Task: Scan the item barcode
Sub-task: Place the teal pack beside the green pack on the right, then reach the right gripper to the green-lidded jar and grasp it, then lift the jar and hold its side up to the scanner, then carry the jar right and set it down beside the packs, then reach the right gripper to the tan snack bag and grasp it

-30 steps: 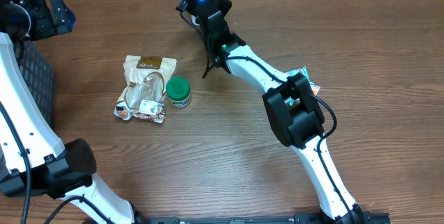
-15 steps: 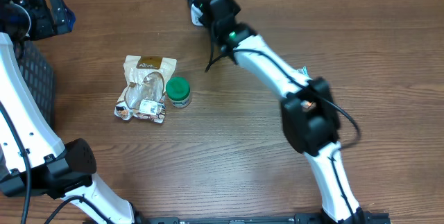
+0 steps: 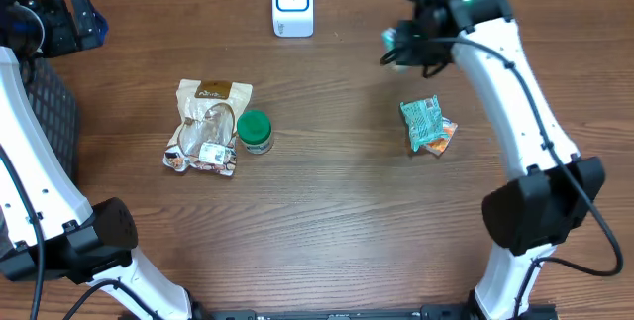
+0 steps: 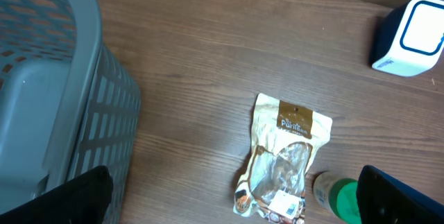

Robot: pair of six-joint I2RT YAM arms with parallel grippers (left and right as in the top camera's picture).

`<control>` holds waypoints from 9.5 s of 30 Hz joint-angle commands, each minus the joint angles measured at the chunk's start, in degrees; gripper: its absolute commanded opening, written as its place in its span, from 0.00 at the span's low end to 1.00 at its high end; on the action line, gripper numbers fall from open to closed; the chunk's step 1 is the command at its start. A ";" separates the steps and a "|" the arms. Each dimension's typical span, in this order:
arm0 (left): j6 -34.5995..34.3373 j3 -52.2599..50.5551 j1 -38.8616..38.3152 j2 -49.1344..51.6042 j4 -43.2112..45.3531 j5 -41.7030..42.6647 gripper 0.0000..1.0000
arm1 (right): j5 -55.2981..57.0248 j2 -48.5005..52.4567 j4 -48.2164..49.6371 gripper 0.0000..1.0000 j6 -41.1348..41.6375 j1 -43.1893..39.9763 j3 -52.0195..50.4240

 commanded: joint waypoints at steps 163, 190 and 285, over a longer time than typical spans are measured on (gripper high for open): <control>0.66 1.16 -0.39 -1.01 0.00 0.02 1.00 | 6.64 23.98 99.12 0.52 -102.79 14.36 -9.70; 0.66 1.16 -0.39 -1.01 0.00 0.02 1.00 | -16.24 -11.67 32.52 0.51 -16.57 10.69 -9.66; 0.66 1.16 -0.39 -1.01 0.00 0.02 1.00 | -26.60 21.27 19.58 0.04 13.44 27.54 -6.38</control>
